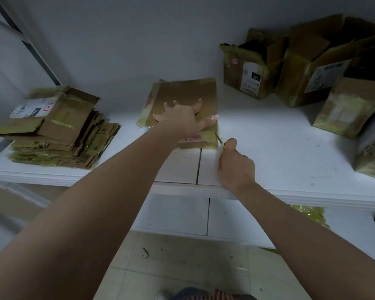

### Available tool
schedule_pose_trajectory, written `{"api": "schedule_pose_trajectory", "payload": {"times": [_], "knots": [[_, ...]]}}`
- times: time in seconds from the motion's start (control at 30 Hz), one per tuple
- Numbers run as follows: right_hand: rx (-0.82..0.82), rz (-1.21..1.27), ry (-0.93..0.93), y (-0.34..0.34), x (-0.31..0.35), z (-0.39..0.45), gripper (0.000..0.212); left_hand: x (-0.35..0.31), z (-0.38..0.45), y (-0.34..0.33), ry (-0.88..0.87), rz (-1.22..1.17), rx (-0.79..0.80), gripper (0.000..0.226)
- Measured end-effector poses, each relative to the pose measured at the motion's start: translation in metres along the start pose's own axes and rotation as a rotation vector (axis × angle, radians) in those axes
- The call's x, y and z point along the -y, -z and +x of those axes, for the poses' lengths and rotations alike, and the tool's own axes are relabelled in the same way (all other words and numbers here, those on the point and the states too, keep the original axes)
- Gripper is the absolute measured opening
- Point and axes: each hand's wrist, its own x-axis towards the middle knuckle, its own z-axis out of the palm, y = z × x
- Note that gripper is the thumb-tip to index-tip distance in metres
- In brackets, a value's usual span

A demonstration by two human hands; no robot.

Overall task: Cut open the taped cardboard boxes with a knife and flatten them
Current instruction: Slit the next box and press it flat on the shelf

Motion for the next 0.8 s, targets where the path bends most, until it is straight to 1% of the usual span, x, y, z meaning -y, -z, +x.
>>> {"api": "schedule_pose_trajectory", "payload": {"times": [0.07, 0.2, 0.23, 0.4, 0.5, 0.53, 0.6, 0.63, 0.7, 0.8], "knots": [[-0.016, 0.026, 0.018, 0.002, -0.002, -0.001, 0.012, 0.002, 0.004, -0.002, -0.003, -0.019, 0.003, 0.089], [-0.063, 0.035, 0.036, 0.004, -0.005, 0.000, 0.016, 0.008, 0.015, -0.008, -0.052, 0.000, 0.006, 0.123], [-0.062, 0.039, 0.036, 0.004, -0.005, 0.001, 0.017, 0.009, 0.017, -0.009, -0.058, 0.003, 0.000, 0.126], [-0.066, 0.070, 0.000, 0.002, -0.001, 0.002, 0.012, 0.011, 0.018, -0.011, -0.068, -0.007, -0.009, 0.122], [-0.042, 0.028, -0.020, 0.002, 0.001, 0.006, 0.014, 0.008, 0.016, -0.010, -0.041, -0.018, -0.008, 0.103], [-0.037, 0.001, -0.017, 0.002, 0.000, 0.006, 0.017, 0.008, 0.014, -0.009, -0.043, -0.021, -0.010, 0.105], [-0.026, -0.068, -0.004, 0.003, -0.003, 0.005, 0.025, 0.008, 0.017, -0.011, -0.066, -0.010, -0.013, 0.121], [-0.013, -0.101, 0.001, 0.004, -0.004, 0.003, 0.029, 0.008, 0.018, -0.012, -0.075, -0.011, -0.009, 0.125], [0.041, -0.143, -0.006, 0.003, -0.007, 0.003, 0.037, 0.011, 0.024, -0.013, -0.080, -0.038, -0.015, 0.126], [0.137, -0.175, -0.016, 0.006, -0.006, 0.008, 0.034, 0.012, 0.023, -0.009, -0.042, -0.111, -0.041, 0.123]]}}
